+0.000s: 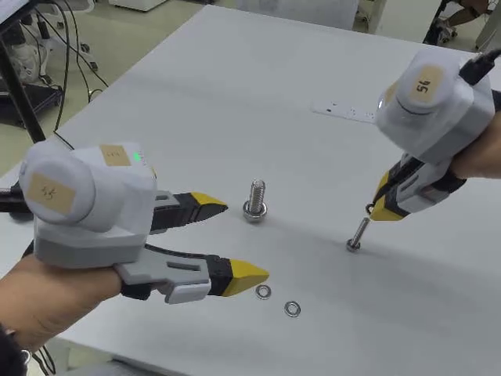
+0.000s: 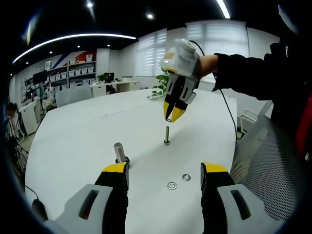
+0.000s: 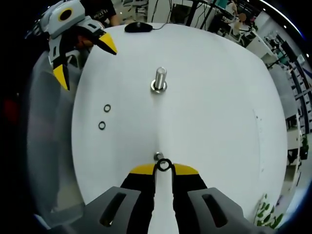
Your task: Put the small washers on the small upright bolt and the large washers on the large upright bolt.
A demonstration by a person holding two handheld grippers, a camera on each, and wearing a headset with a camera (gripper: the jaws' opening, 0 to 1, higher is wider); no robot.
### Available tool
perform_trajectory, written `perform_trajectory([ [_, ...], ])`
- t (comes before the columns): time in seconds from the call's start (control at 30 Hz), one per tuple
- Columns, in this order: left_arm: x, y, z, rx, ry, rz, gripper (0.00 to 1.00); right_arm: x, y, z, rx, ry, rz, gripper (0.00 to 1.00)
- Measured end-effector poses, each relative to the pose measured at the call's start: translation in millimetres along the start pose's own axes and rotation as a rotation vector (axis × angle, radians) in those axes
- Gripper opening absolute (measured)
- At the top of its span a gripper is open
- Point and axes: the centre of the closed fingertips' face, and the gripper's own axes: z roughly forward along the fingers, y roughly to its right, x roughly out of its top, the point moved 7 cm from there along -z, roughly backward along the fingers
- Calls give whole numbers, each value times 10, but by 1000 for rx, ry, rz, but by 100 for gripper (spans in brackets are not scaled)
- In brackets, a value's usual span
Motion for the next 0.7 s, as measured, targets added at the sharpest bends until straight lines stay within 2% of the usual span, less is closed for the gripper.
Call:
perform_trajectory([
  [0.7, -25, -22, 15, 3, -9, -8, 58, -36, -12, 141, 33, -33, -9, 13],
])
